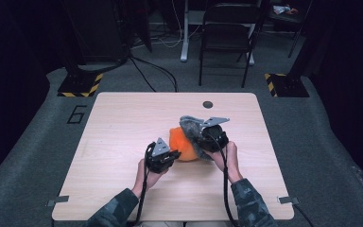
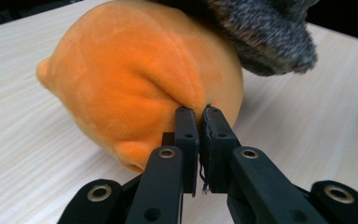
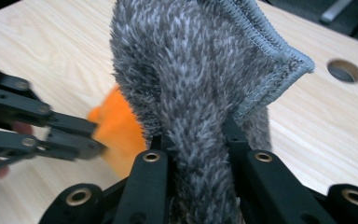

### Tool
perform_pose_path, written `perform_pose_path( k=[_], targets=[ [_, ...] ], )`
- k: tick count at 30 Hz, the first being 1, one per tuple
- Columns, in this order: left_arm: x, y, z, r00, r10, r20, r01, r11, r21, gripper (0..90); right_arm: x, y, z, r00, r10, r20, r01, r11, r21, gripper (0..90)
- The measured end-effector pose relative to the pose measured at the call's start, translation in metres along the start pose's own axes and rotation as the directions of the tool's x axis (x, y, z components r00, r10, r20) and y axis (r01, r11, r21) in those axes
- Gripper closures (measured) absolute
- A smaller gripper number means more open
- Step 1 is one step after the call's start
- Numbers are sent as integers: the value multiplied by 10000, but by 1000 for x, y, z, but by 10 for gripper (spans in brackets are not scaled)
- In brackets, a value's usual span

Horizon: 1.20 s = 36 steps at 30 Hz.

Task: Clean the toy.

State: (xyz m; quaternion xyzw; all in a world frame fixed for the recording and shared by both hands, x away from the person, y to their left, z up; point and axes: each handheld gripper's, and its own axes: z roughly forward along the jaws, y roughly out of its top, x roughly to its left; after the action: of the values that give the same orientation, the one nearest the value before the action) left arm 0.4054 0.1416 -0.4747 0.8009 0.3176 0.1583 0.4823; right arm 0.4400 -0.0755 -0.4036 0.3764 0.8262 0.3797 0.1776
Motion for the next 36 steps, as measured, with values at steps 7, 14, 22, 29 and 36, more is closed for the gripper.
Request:
perform_pose_path(
  k=[7, 14, 22, 29, 36],
  targets=[
    [1, -1, 2, 10000, -45, 79, 45, 10000, 84, 859, 11, -6, 19, 9994, -322, 112, 316, 9984, 475, 767],
    [3, -2, 2, 10000, 29, 38, -29, 9999, 107, 858, -10, -15, 22, 9982, 10, 602, -65, 9957, 925, 768],
    [4, -3, 3, 9999, 66, 115, -69, 9998, 210, 857, -32, -30, 32, 9933, 655, 952, -803, 9837, 1610, 768],
    [2, -4, 4, 9999, 113, 126, -114, 9999, 123, 857, -48, -45, 43, 9883, 959, 1184, -1217, 9645, 2343, 768],
    [2, -3, 4, 9996, 271, 75, -271, 9996, 82, 857, -54, -44, 39, 9861, 1160, 1187, -1425, 9585, 2470, 765]
  ],
)
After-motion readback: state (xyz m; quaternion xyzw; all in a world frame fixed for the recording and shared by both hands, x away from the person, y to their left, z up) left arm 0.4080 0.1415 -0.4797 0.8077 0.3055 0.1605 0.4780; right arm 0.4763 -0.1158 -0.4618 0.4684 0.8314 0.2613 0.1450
